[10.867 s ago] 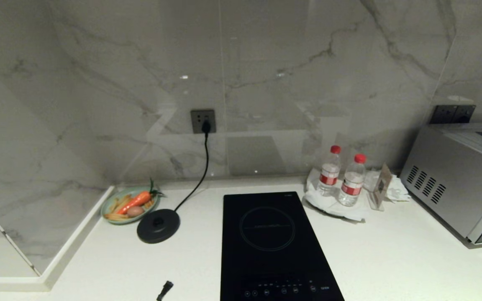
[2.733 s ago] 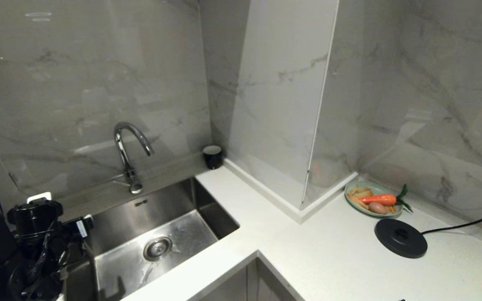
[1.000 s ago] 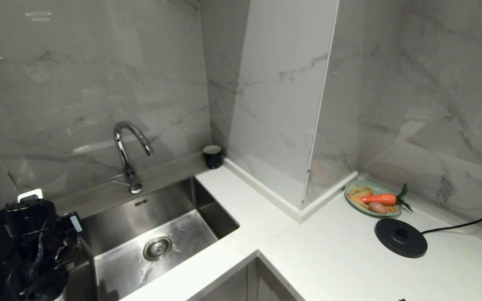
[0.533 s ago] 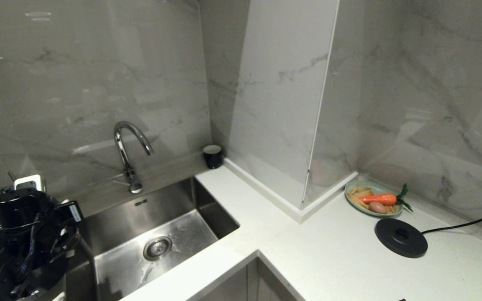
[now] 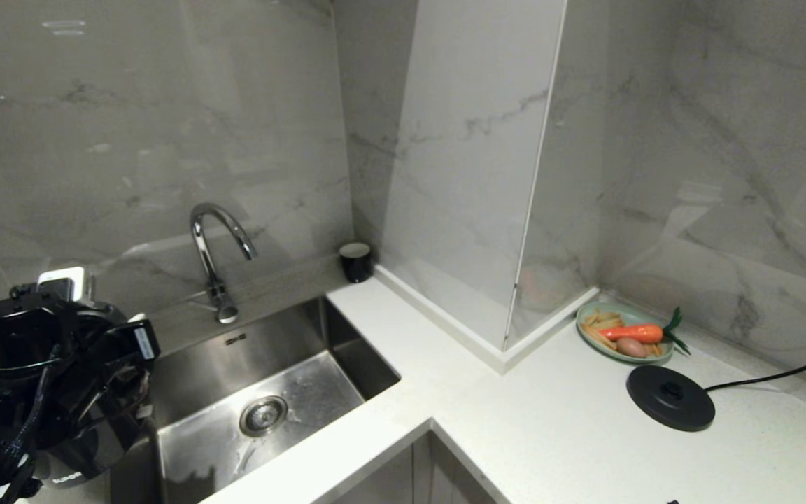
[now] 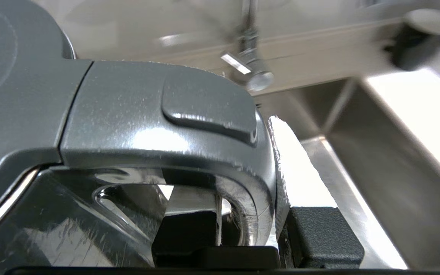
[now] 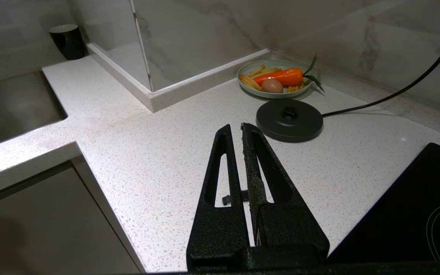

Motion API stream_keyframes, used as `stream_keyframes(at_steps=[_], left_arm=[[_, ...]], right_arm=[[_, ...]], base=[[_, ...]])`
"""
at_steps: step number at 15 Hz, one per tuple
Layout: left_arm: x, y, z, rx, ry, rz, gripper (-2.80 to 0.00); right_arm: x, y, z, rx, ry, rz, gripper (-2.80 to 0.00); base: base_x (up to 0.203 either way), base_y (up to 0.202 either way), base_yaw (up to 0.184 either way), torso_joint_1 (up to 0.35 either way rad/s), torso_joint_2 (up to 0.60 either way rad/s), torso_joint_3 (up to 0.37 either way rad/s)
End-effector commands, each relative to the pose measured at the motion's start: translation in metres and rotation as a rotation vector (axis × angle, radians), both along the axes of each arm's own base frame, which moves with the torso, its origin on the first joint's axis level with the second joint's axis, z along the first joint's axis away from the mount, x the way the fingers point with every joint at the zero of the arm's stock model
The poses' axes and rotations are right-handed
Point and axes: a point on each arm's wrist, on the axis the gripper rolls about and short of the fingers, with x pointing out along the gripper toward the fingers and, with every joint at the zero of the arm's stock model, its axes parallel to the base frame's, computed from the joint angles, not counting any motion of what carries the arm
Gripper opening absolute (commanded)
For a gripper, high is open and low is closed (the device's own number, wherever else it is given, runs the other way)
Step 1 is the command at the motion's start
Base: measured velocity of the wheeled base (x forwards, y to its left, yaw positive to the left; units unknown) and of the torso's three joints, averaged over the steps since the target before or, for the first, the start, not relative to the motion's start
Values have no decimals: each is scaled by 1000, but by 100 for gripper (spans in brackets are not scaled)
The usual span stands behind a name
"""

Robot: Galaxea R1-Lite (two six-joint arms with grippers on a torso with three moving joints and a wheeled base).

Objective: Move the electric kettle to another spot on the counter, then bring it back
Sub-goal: Grab the kettle, then place it on the power base

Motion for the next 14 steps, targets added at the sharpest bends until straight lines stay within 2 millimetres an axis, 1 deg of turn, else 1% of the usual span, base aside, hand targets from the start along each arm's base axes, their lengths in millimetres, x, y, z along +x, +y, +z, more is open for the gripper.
stream_keyframes(at_steps=[1, 3, 6, 8, 14], left_arm=[[-7, -9, 15, 10, -44, -42, -280], [-12, -13, 19, 15, -15, -64, -280], [-13, -18, 25, 15, -24, -85, -280], [-13, -26, 26, 15, -31, -116, -280], [-13, -30, 26, 15, -30, -130, -280]], right_arm=[[0, 0, 0, 0, 0, 0, -280], [0, 0, 0, 0, 0, 0, -280], [0, 0, 0, 0, 0, 0, -280], [0, 0, 0, 0, 0, 0, -280], [0, 0, 0, 0, 0, 0, -280]], base=[[0, 0, 0, 0, 0, 0], [0, 0, 0, 0, 0, 0], [0, 0, 0, 0, 0, 0], [0, 0, 0, 0, 0, 0], [0, 0, 0, 0, 0, 0]])
